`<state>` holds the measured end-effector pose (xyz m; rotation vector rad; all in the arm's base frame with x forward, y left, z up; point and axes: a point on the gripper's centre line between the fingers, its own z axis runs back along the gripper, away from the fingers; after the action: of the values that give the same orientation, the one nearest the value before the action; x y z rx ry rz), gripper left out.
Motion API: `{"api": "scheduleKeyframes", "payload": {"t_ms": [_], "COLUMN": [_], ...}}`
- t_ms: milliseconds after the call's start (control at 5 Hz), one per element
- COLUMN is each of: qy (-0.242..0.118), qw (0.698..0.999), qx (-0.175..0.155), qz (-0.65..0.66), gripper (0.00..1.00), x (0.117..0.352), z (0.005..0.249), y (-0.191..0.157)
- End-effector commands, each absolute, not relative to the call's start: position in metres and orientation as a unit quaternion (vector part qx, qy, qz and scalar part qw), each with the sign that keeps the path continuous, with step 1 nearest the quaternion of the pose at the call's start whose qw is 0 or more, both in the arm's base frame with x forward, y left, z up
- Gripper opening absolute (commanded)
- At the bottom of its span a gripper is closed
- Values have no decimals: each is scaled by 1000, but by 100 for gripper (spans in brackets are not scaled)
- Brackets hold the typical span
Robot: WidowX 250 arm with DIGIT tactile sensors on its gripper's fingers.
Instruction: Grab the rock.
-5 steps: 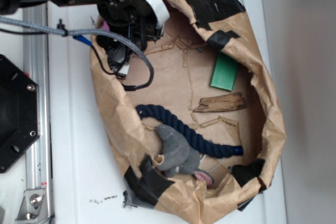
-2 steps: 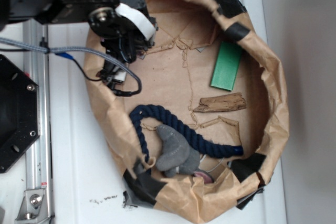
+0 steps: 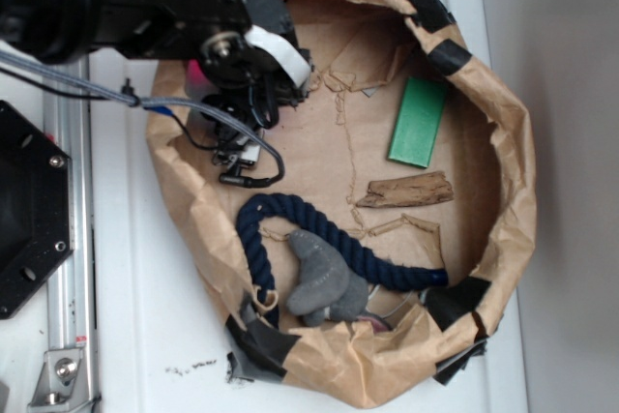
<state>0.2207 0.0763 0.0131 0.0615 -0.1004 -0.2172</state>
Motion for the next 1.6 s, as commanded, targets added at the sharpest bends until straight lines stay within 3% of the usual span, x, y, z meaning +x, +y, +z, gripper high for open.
{"api": "scheduleKeyframes", "payload": {"t_ms": [0, 400, 600, 800, 1000, 1200, 1400], "qy": [-59, -63, -91, -142, -130, -101, -107], "qw": [991, 990, 988, 985, 990, 994, 992], "qx": [54, 61, 45, 34, 25, -42, -31], "qz": [-111, -111, -115, -91, -46, 12, 51], "gripper": [0, 0, 0, 0, 0, 0, 0], "x": [227, 226, 226, 227, 236, 245, 252], "z": [7, 11, 43, 94, 143, 159, 156], "y": [70, 68, 56, 35, 14, 14, 20]}}
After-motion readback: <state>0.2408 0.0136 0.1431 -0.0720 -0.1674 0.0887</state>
